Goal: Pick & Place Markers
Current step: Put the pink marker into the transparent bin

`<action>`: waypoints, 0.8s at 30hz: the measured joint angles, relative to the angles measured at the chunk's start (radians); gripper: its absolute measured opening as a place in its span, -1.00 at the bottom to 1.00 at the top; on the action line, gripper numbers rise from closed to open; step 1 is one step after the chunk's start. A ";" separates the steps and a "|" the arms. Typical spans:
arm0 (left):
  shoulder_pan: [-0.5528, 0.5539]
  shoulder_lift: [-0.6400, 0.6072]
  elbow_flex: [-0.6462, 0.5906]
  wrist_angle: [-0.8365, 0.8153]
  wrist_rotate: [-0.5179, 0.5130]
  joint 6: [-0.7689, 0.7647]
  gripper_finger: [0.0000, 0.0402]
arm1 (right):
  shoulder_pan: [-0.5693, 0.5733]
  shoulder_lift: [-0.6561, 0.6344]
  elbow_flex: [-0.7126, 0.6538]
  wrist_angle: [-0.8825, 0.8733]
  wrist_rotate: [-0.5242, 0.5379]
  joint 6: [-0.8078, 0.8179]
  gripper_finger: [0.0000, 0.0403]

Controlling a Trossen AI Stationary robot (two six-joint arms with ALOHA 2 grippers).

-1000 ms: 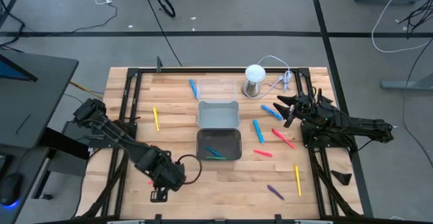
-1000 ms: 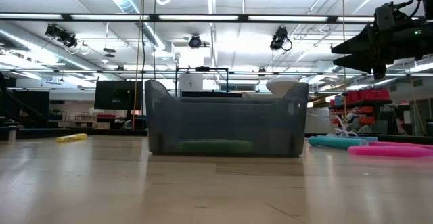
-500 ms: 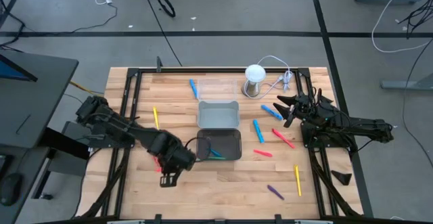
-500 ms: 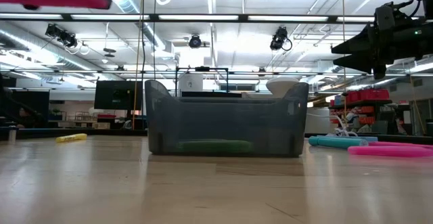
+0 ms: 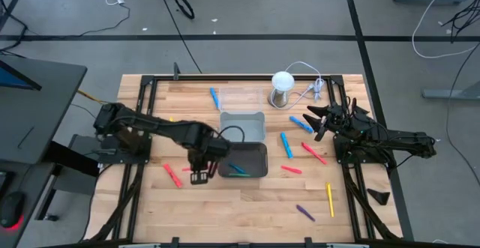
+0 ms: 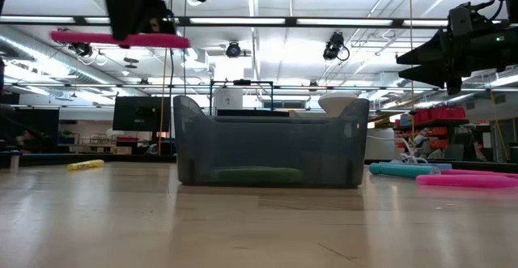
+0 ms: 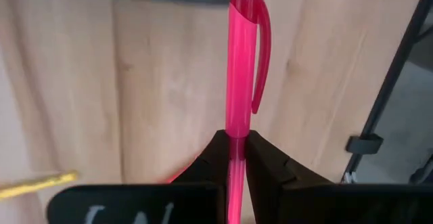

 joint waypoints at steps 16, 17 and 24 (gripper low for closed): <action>0.172 0.188 0.242 -0.100 -0.002 0.204 -0.85 | 0.000 0.000 0.000 0.000 0.000 0.000 0.15; 0.182 0.201 0.261 -0.103 -0.002 0.215 -0.85 | 0.000 0.000 0.000 0.000 0.000 0.000 0.15; 0.250 0.301 0.387 -0.150 -0.002 0.270 -0.85 | 0.000 0.000 0.000 0.000 0.000 0.000 0.15</action>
